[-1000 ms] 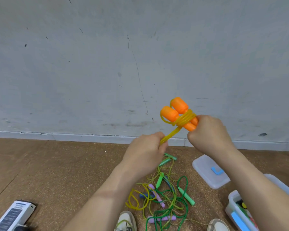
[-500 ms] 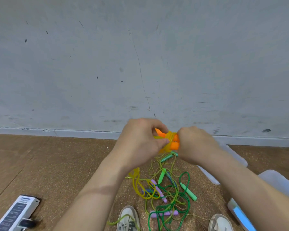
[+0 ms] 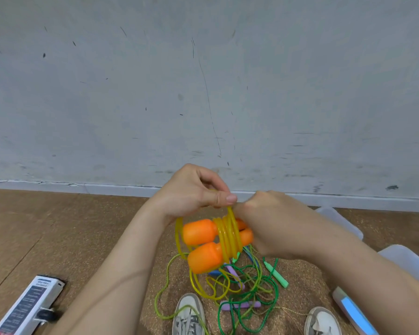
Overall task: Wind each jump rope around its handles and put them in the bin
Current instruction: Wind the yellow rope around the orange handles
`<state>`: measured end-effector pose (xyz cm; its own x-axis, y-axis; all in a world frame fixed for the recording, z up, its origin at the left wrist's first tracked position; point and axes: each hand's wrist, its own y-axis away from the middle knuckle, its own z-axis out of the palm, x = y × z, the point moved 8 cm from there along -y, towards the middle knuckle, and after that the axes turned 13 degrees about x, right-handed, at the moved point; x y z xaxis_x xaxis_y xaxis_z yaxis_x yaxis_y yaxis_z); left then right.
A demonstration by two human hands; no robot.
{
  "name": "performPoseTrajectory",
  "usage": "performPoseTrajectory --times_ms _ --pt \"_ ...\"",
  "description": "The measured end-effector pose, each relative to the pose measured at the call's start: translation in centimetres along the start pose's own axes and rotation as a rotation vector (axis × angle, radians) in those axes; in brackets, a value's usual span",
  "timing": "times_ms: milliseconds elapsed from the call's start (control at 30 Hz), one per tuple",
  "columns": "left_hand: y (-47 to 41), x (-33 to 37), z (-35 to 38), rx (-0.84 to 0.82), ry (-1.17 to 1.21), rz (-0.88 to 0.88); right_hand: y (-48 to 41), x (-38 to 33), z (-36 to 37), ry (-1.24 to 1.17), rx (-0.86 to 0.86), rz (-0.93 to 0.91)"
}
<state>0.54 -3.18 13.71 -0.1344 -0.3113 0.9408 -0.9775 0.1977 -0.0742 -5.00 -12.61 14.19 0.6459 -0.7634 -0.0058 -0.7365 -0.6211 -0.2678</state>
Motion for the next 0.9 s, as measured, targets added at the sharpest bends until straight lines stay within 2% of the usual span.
performPoseTrajectory --times_ms 167,267,300,400,467,600,733,800,833,900 --pt "0.1 -1.2 0.9 -0.175 -0.022 -0.078 0.3 0.8 -0.3 -0.31 0.053 0.08" --pt "0.3 -1.0 2.5 -0.207 0.076 -0.176 0.1 2.3 -0.5 -0.498 0.102 0.251" --pt "0.0 -1.6 2.5 -0.172 0.056 -0.203 0.2 2.8 -0.3 -0.533 0.094 0.323" --pt "-1.2 -3.0 2.8 -0.042 -0.011 -0.251 0.4 4.2 0.0 -0.522 0.129 0.449" --pt "-1.2 -2.3 3.1 0.042 0.076 -0.223 0.5 5.3 -0.4 -0.491 0.214 0.507" --pt "-0.3 -1.3 5.1 -0.07 0.056 -0.114 1.2 8.4 -1.2 -0.535 0.364 0.697" --pt "-0.4 -1.5 6.1 -0.112 0.109 -0.173 1.9 10.7 -1.0 -0.448 0.409 0.806" --pt "-0.3 -1.7 6.5 -0.09 0.036 -0.168 2.2 11.4 -0.9 -0.365 0.425 0.839" --pt "-0.1 -1.5 6.5 -0.058 -0.081 -0.121 2.2 11.6 -0.9 -0.321 0.427 0.849" --pt "0.3 -0.4 6.5 0.016 -0.494 0.073 2.1 11.7 -0.6 -0.243 0.408 0.852"
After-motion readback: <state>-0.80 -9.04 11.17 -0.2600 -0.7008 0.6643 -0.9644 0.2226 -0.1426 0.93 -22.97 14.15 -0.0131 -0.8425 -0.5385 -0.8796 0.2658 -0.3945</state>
